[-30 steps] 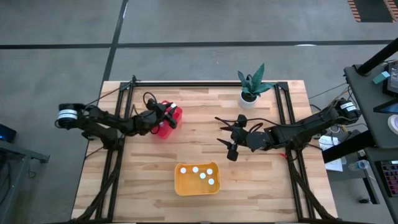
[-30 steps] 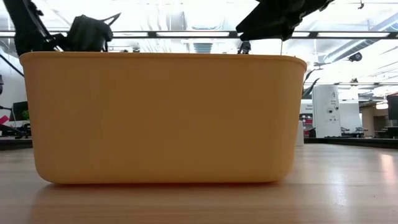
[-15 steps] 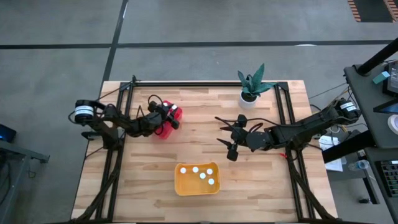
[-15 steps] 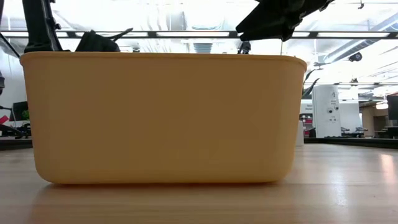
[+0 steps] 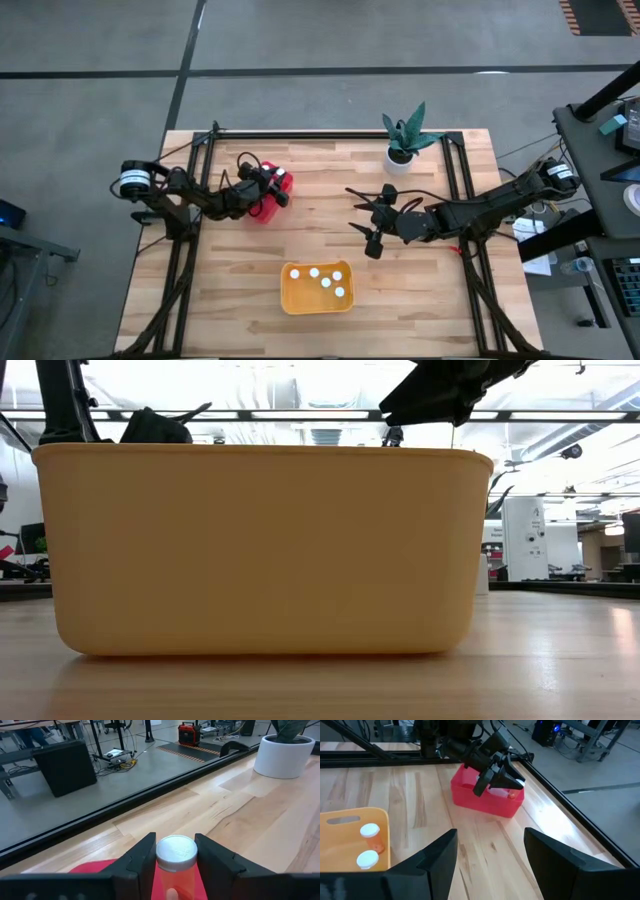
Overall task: Pick and place medicine bottles into bin by pill shape (circle, oval)
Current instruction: Put the yellow capsule bottle into the red bin, then return to Home Position
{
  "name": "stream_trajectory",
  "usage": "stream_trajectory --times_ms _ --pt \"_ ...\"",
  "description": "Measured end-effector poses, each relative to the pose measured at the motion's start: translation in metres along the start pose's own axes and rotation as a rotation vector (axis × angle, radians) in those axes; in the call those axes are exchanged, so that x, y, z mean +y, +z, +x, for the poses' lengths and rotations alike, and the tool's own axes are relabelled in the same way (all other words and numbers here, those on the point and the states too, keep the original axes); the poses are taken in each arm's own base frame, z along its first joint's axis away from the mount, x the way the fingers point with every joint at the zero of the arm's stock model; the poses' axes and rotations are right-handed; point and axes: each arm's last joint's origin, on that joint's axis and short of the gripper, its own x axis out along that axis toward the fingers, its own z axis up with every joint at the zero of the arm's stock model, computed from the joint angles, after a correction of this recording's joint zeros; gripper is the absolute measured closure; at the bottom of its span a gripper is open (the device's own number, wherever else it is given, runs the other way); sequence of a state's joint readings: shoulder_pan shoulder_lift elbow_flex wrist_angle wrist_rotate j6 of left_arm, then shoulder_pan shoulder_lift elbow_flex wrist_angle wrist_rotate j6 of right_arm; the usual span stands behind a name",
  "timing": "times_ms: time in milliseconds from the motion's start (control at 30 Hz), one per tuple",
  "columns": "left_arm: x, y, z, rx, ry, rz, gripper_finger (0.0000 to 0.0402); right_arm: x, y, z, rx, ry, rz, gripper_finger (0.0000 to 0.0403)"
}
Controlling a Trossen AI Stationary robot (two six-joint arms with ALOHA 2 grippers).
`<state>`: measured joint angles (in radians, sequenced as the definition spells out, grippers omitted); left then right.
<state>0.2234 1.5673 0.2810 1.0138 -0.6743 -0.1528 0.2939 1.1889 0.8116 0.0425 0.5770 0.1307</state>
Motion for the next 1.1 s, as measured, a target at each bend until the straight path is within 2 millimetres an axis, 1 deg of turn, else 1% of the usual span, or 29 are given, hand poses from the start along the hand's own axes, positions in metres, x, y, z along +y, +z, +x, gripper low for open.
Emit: stream_trajectory --times_ms 167,300,500,667,767,867,1000,1100 --pt "0.0 0.0 0.0 0.0 0.0 -0.002 0.0251 0.0 0.0 0.0 0.0 0.0 0.0 0.0181" --pt "0.0 0.0 0.0 0.0 0.0 0.001 0.0228 0.0 0.0 0.0 0.0 0.0 0.0 0.0182" --pt "0.0 0.004 -0.002 -0.017 -0.005 -0.004 0.0222 0.0 -0.001 0.0 0.005 0.0 -0.007 0.0182" --pt "-0.001 0.019 -0.01 -0.072 -0.029 -0.015 0.0222 0.0 -0.002 0.0 0.015 -0.001 -0.015 0.0182" --pt "-0.004 0.032 -0.02 -0.128 -0.068 -0.002 0.0221 0.002 -0.002 -0.001 0.016 0.006 -0.035 0.0183" --pt "-0.01 0.047 -0.036 -0.197 -0.13 0.017 0.0221 0.005 -0.005 -0.003 0.013 0.021 -0.075 0.0183" --pt "-0.018 0.066 -0.064 -0.295 -0.274 0.05 0.0221 0.006 -0.013 -0.006 0.021 0.045 -0.127 0.0183" --pt "-0.022 0.078 -0.085 -0.363 -0.391 0.042 0.0221 0.003 -0.022 -0.008 0.029 0.079 -0.15 0.0184"
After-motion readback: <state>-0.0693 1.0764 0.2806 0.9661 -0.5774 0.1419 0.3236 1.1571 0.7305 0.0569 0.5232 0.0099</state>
